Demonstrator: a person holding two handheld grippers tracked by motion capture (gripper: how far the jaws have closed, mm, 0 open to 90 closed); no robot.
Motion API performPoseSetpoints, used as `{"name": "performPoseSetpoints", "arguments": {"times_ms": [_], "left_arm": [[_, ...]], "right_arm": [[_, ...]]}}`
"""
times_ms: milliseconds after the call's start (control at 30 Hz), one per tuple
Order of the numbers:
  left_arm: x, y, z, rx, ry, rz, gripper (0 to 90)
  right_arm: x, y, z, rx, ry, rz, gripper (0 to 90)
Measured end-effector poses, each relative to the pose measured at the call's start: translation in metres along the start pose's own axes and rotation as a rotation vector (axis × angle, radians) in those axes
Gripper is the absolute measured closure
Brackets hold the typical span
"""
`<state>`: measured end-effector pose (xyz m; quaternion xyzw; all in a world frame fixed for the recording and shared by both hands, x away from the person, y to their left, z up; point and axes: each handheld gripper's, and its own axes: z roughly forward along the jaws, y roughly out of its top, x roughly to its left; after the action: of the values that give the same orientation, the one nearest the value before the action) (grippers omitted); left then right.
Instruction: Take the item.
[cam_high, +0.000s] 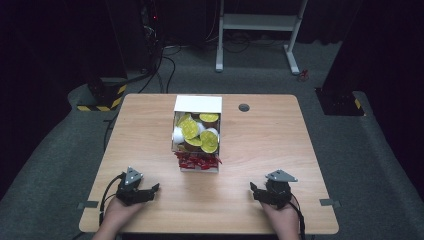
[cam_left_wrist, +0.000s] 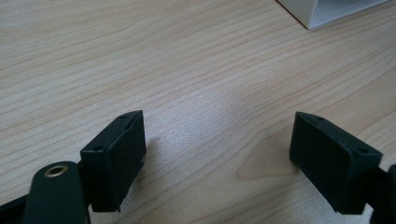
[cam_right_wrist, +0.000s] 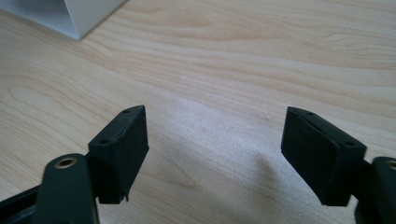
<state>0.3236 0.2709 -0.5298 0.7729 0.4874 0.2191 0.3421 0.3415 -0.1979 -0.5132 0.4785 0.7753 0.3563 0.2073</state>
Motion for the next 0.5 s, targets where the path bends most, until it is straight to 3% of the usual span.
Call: {"name": "performPoseSetpoints", "arguments": {"times_ms": [500], "left_arm": [[0.0, 0.0, 0.0, 0.0, 0.001, 0.001, 19.0]], "right_arm": [[0.007, 0.004, -0.015, -0.1, 0.009, 0.005, 31.9]]}}
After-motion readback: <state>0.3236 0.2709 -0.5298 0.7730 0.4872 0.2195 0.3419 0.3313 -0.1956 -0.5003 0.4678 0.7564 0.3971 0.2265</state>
